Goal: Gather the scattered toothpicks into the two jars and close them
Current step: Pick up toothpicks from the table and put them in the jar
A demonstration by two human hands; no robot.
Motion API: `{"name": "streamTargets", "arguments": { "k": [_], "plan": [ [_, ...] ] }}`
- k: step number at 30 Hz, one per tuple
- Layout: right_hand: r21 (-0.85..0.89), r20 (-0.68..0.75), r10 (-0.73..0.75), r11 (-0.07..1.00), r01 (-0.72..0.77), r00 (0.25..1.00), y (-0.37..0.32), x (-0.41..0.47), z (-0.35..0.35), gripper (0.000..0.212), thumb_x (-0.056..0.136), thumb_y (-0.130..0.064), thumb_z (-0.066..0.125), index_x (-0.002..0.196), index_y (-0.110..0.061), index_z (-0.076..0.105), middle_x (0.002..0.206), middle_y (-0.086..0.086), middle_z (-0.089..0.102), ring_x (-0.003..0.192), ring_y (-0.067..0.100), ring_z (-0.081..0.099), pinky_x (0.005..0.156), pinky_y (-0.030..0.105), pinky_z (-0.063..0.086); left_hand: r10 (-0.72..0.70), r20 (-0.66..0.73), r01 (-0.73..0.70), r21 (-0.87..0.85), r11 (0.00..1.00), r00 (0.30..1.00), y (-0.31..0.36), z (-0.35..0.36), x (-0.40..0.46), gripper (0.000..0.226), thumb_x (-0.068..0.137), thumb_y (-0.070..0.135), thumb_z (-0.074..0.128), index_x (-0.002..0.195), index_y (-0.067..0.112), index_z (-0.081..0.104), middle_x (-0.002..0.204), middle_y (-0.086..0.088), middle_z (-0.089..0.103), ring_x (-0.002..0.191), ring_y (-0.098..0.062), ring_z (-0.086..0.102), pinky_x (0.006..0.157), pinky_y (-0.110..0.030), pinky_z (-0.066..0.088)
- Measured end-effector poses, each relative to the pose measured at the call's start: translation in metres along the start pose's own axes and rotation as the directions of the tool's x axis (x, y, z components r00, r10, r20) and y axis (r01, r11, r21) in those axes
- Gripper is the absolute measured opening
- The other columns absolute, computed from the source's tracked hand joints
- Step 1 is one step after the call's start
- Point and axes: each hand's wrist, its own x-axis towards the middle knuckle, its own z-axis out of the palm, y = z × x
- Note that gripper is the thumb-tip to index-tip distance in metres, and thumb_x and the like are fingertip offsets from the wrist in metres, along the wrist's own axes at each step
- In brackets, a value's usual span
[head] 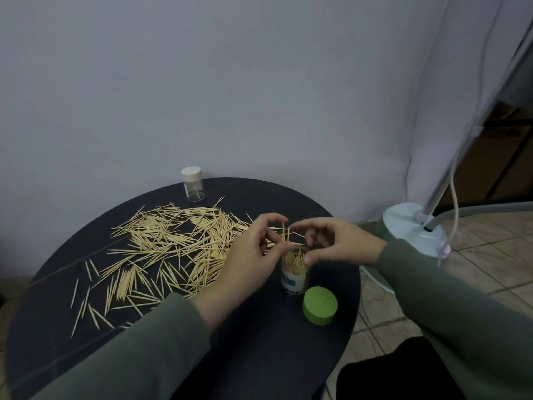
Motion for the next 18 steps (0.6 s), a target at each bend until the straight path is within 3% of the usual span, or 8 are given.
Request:
{"name": "streamTargets", "arguments": {
  "k": [4, 7, 9, 11, 14, 16, 18],
  "plan": [
    [-0.180, 0.080, 0.060, 0.983, -0.044, 0.995, -0.001, 0.000, 0.005, 0.066, 0.054, -0.058, 0.084, 0.113, -0.050, 0.055, 0.100, -0.006, 0.067, 0.085, 0.023, 0.060, 0.076, 0.035, 0.050, 0.126, 0.024, -0.129, 0.216, 0.968, 0.992, 0.002, 0.001, -0.004, 0.038, 0.086, 0.031, 0.068, 0.120, 0.038, 0.051, 0.083, 0.018, 0.061, 0.069, 0.004, 0.051, 0.061, -0.019, 0.042],
    [-0.249, 0.058, 0.051, 0.968, -0.035, 0.997, -0.003, 0.000, 0.006, 0.052, 0.062, -0.051, 0.084, 0.108, -0.045, 0.061, 0.101, -0.009, 0.066, 0.088, 0.009, 0.059, 0.074, 0.027, 0.049, 0.207, 0.038, -0.208, 0.311, 0.927, 0.978, -0.001, -0.001, -0.003, 0.045, 0.088, 0.033, 0.066, 0.130, 0.037, 0.050, 0.085, 0.020, 0.061, 0.084, 0.001, 0.050, 0.072, -0.023, 0.044],
    [-0.269, 0.060, 0.057, 0.962, -0.038, 0.997, -0.004, -0.001, 0.006, 0.051, 0.065, -0.047, 0.083, 0.111, -0.043, 0.061, 0.095, -0.018, 0.063, 0.082, -0.004, 0.055, 0.068, 0.013, 0.041, 0.258, 0.039, -0.254, 0.366, 0.895, 0.965, -0.003, -0.004, -0.002, 0.032, 0.088, 0.035, 0.065, 0.119, 0.035, 0.061, 0.086, 0.021, 0.062, 0.085, -0.002, 0.048, 0.071, -0.024, 0.044],
    [-0.288, 0.060, 0.074, 0.956, -0.054, 0.995, -0.006, -0.002, 0.006, 0.054, 0.066, -0.047, 0.082, 0.115, -0.040, 0.061, 0.092, -0.024, 0.059, 0.079, -0.011, 0.052, 0.066, 0.009, 0.036, 0.289, 0.060, -0.286, 0.426, 0.858, 0.956, -0.006, -0.005, 0.000, 0.021, 0.088, 0.043, 0.059, 0.102, 0.032, 0.070, 0.089, 0.019, 0.063, 0.084, -0.003, 0.046, 0.069, -0.024, 0.045],
    [-0.309, 0.052, 0.067, 0.950, -0.048, 0.996, -0.007, -0.002, 0.006, 0.056, 0.065, -0.048, 0.083, 0.116, -0.039, 0.062, 0.091, -0.023, 0.059, 0.075, -0.016, 0.050, 0.063, 0.007, 0.035, 0.302, 0.141, -0.332, 0.451, 0.829, 0.943, -0.010, -0.008, 0.002, 0.040, 0.088, 0.056, 0.045, 0.093, 0.031, 0.076, 0.099, 0.017, 0.063, 0.087, -0.007, 0.044, 0.071, -0.023, 0.041],
    [-0.340, 0.048, 0.061, 0.939, -0.041, 0.997, -0.009, -0.003, 0.006, 0.062, 0.064, -0.047, 0.084, 0.121, -0.038, 0.060, 0.093, -0.026, 0.056, 0.076, -0.019, 0.048, 0.064, 0.005, 0.034, 0.302, 0.210, -0.365, 0.427, 0.827, 0.930, -0.007, -0.013, 0.003, 0.044, 0.091, 0.055, 0.040, 0.099, 0.030, 0.075, 0.106, 0.016, 0.063, 0.092, -0.009, 0.045, 0.076, -0.022, 0.038],
    [-0.362, 0.017, 0.054, 0.931, -0.044, 0.998, -0.013, -0.003, 0.006, 0.078, 0.059, -0.054, 0.084, 0.129, -0.038, 0.053, 0.101, -0.026, 0.051, 0.087, -0.013, 0.047, 0.076, 0.010, 0.035, 0.271, 0.229, -0.343, 0.398, 0.851, 0.935, 0.002, -0.023, 0.004, 0.040, 0.094, 0.051, 0.041, 0.111, 0.030, 0.070, 0.112, 0.015, 0.061, 0.097, -0.007, 0.045, 0.081, -0.021, 0.036]
  ]
}}
